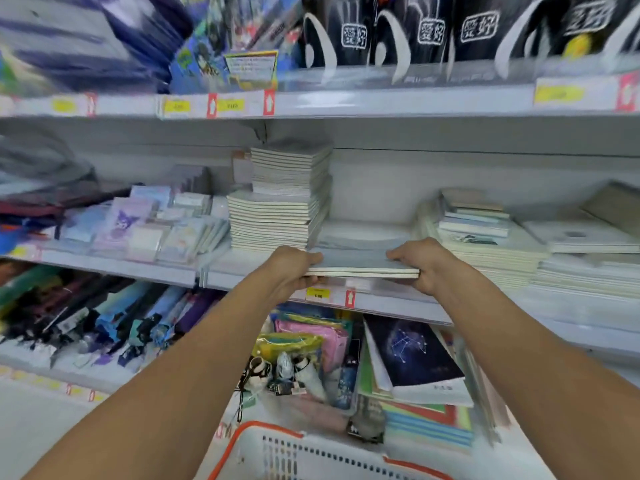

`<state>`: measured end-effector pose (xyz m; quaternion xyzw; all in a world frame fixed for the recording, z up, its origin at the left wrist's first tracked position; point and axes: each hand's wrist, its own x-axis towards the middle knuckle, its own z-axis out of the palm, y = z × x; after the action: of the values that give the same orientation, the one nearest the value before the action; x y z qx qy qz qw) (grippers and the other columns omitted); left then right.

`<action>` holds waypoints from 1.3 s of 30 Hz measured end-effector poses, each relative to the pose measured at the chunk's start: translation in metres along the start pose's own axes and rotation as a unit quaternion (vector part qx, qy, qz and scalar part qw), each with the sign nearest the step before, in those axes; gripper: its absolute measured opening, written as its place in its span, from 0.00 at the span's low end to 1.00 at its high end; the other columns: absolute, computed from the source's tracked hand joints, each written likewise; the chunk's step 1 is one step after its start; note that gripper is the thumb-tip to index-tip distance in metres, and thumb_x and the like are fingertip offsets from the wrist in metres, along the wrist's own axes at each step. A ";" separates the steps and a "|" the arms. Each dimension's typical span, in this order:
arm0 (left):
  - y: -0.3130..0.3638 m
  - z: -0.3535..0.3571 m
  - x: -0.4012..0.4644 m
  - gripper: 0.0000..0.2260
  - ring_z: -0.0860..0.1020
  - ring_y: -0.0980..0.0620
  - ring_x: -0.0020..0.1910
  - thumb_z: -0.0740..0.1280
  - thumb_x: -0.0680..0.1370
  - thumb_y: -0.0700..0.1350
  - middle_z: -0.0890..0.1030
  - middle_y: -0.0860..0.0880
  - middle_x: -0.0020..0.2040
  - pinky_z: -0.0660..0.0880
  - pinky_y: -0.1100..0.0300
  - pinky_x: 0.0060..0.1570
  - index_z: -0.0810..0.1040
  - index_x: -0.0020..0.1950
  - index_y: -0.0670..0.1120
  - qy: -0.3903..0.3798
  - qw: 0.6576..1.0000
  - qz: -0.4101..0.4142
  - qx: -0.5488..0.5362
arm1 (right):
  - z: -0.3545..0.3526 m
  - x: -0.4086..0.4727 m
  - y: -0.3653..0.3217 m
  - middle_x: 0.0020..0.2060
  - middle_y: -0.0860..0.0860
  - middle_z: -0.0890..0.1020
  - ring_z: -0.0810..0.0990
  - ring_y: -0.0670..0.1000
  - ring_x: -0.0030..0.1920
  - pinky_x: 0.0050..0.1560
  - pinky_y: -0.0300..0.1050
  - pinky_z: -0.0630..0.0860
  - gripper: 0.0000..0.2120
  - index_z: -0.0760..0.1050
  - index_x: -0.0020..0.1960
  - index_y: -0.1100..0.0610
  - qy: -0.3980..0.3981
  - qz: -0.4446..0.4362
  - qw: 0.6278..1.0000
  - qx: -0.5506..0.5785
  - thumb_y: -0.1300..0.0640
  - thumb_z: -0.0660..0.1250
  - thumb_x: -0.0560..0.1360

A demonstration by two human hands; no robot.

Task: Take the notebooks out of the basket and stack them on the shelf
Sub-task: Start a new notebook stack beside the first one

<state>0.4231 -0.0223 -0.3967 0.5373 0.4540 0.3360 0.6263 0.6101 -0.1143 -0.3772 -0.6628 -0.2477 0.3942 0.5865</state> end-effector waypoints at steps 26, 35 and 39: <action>-0.019 0.041 0.123 0.22 0.77 0.43 0.52 0.72 0.73 0.58 0.79 0.41 0.52 0.67 0.58 0.43 0.77 0.53 0.39 0.074 0.827 0.161 0.533 | 0.012 0.092 0.041 0.36 0.53 0.73 0.74 0.54 0.40 0.40 0.43 0.71 0.20 0.66 0.35 0.57 0.129 -0.164 0.846 -0.491 0.50 0.74 0.74; -0.015 0.045 0.123 0.21 0.77 0.44 0.56 0.71 0.75 0.54 0.78 0.41 0.58 0.68 0.60 0.45 0.76 0.59 0.39 0.059 0.810 0.161 0.560 | 0.016 0.092 0.037 0.46 0.59 0.80 0.78 0.58 0.44 0.42 0.45 0.73 0.15 0.71 0.41 0.59 0.120 -0.155 0.831 -0.521 0.51 0.73 0.75; -0.010 0.037 0.092 0.20 0.77 0.44 0.58 0.70 0.76 0.54 0.79 0.43 0.60 0.70 0.59 0.48 0.76 0.62 0.43 0.060 0.814 0.255 0.518 | 0.015 0.057 0.036 0.51 0.60 0.81 0.79 0.57 0.47 0.44 0.46 0.73 0.12 0.75 0.52 0.62 0.189 -0.292 0.801 -0.488 0.52 0.68 0.79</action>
<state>0.4900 0.0461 -0.4252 0.8577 0.4443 0.2300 0.1185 0.6252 -0.0669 -0.4258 -0.8187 -0.4736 -0.1018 0.3084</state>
